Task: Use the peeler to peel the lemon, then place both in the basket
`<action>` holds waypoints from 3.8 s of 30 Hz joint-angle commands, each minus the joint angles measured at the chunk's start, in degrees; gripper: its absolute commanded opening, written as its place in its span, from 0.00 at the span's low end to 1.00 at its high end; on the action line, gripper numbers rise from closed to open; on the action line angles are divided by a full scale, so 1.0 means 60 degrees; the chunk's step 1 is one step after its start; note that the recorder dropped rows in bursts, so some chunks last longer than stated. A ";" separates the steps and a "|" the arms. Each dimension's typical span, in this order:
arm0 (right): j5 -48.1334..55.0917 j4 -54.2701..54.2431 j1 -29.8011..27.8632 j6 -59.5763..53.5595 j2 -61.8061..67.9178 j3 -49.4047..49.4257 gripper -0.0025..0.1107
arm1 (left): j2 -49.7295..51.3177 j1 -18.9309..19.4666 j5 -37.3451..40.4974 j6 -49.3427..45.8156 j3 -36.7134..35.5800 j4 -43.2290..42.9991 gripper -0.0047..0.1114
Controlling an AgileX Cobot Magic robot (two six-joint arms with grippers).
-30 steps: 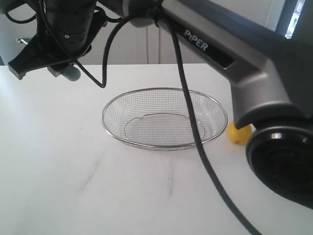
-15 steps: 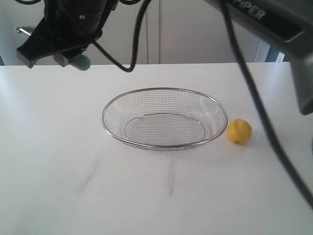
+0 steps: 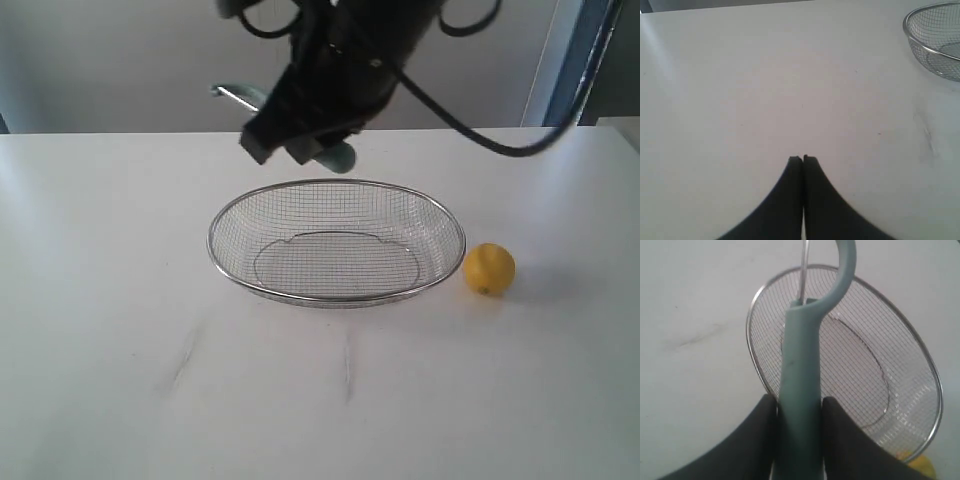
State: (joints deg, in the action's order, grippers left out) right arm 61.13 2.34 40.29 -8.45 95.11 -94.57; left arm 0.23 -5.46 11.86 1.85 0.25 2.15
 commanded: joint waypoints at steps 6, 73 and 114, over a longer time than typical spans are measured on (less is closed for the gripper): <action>-0.1895 0.0031 -0.1014 0.1001 -0.2506 0.4160 0.02 | -0.0039 -0.0069 -0.0007 0.0040 -0.0041 0.0063 0.04; -0.1702 0.2115 -0.1394 0.4464 -0.7661 0.8146 0.02 | -0.0039 -0.0069 -0.1923 0.0057 -0.0041 0.0063 0.04; -0.1704 0.2115 -0.1394 0.4593 -0.7661 0.8146 0.02 | 0.8884 -0.0079 -0.4991 0.8675 0.7500 -1.0352 0.04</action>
State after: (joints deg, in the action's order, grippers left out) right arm 51.48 14.22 32.31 18.86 49.47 -46.07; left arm 50.28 -5.51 -33.94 52.72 42.38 -48.77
